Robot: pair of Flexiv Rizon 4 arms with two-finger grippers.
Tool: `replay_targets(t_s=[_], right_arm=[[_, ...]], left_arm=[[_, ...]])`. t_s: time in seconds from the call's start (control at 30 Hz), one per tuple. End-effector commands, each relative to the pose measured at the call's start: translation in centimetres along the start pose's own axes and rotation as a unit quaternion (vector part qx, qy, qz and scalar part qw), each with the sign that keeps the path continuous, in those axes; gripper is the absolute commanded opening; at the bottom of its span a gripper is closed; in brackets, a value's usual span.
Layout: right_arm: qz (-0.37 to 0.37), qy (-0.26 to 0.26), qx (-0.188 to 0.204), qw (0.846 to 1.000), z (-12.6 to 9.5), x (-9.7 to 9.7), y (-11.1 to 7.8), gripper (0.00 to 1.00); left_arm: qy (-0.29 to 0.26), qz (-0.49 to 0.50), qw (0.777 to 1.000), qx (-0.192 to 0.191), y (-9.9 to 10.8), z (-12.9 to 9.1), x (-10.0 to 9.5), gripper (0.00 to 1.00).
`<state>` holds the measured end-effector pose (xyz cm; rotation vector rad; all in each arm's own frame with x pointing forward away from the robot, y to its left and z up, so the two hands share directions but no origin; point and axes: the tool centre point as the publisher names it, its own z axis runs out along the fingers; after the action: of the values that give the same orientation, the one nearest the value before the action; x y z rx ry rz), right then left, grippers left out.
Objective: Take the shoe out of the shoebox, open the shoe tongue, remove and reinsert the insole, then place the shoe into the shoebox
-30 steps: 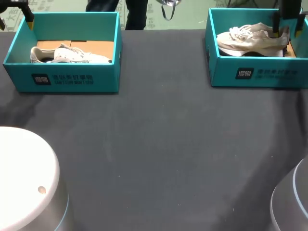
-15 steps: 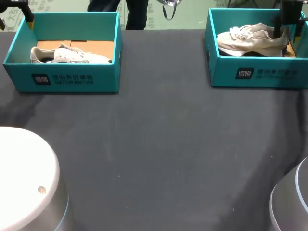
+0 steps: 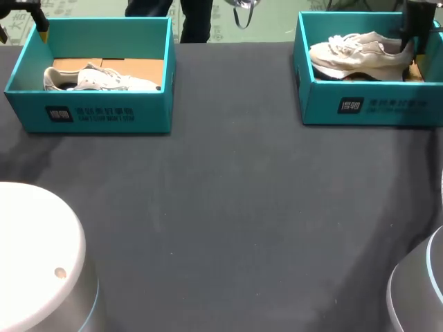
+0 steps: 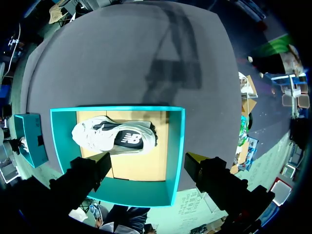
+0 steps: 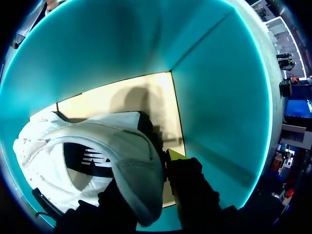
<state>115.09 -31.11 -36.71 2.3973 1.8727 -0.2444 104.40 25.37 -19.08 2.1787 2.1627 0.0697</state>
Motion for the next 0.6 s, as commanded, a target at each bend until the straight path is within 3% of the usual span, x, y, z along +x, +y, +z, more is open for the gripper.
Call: replay_targets(t_s=[0.03, 0.3, 0.6], right_arm=[[0.001, -0.004, 0.000, 1.000, -0.5, 0.2, 0.0, 0.00], [0.007, -0.018, -0.007, 1.000, -1.9, -0.2, -0.3, 0.00], [0.015, -0.024, -0.033, 0.999, -6.1, -1.6, -0.8, 0.00]], left_arm=[[0.001, 0.000, 1.000, -0.001, -0.1, 0.0, 0.0, 1.00], [0.001, 0.000, 1.000, -0.001, -0.1, 0.0, 0.0, 1.00], [0.001, 0.000, 1.000, -0.001, -0.1, 0.0, 0.0, 1.00]])
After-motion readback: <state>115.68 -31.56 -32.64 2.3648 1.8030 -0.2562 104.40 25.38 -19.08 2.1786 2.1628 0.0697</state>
